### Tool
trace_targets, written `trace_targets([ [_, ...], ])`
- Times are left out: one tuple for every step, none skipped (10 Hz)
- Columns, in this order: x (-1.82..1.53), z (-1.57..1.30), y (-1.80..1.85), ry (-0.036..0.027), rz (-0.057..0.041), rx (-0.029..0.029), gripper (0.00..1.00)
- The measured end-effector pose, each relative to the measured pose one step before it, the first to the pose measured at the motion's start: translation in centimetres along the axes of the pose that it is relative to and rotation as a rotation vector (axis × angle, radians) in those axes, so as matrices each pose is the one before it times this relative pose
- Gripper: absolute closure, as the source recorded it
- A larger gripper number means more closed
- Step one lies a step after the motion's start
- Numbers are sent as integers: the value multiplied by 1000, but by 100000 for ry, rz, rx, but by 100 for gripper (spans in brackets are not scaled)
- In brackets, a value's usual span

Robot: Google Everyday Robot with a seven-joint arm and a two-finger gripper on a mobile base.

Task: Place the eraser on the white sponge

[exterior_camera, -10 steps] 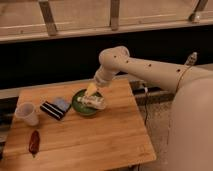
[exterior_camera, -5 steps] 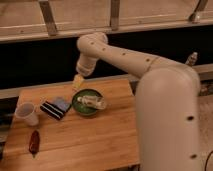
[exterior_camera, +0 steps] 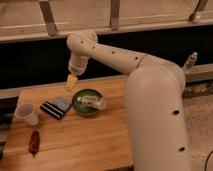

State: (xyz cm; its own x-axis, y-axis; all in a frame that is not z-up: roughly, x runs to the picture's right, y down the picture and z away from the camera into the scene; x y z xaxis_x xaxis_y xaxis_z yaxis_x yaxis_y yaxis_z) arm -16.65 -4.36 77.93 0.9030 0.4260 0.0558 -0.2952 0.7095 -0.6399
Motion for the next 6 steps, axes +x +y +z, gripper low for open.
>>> trace_targets([
  [1040, -20, -348, 1625, 4628, -1807, 20],
  [1447, 243, -240, 2685, 2954, -2603, 20],
  [2047, 89, 361, 2373, 2345, -3685, 20],
  [1358, 306, 492, 265, 1358, -3527, 20],
  [898, 406, 447, -33, 1363, -3150, 20],
  [454, 749, 738, -853, 1338, -3929, 20],
])
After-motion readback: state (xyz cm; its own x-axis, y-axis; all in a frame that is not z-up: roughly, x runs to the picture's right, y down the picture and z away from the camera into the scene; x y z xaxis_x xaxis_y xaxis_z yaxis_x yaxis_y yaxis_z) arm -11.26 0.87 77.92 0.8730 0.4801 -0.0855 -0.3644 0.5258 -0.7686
